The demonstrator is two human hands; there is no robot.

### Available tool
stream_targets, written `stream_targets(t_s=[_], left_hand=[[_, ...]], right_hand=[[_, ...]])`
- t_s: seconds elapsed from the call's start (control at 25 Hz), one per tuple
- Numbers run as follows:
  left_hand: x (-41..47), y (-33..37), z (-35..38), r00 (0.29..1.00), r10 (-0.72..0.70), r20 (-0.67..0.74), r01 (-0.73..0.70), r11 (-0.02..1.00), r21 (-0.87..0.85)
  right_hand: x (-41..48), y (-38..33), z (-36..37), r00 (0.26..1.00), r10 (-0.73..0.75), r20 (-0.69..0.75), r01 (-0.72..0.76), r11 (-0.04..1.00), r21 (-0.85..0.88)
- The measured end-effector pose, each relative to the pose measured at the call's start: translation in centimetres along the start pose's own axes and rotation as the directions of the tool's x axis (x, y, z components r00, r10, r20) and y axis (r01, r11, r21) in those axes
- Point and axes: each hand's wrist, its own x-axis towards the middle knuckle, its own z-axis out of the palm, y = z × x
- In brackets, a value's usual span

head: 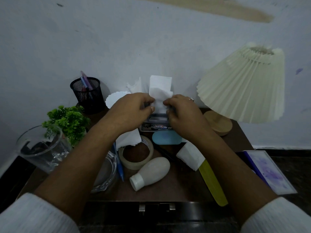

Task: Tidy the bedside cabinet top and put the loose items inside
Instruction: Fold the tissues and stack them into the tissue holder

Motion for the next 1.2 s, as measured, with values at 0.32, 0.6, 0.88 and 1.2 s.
stream_targets(t_s=[0.32,0.6,0.88,1.2], left_hand=[[-1.7,0.5,-1.3,0.993,0.022,-0.117,-0.024,1.0,-0.012],[-3.4,-0.3,-1.8,0.981,-0.144,-0.127,0.153,0.986,0.062],[-4.3,-0.9,-1.5,0.983,-0.184,-0.01,0.182,0.978,-0.102],[-4.8,-1.9,-2.4,0.974,-0.223,-0.036,0.225,0.969,0.101]], right_hand=[[-1.8,-1.0,-1.8,0.998,0.068,-0.005,-0.067,0.992,0.105],[-4.4,-1.2,-2.2,0.981,0.186,0.056,-0.19,0.98,0.067],[-4.7,-1.4,-2.0,0.964,0.239,0.118,-0.26,0.941,0.215],[-5.4,-4.1,-1.6,0.996,0.027,-0.09,-0.011,0.985,0.174]])
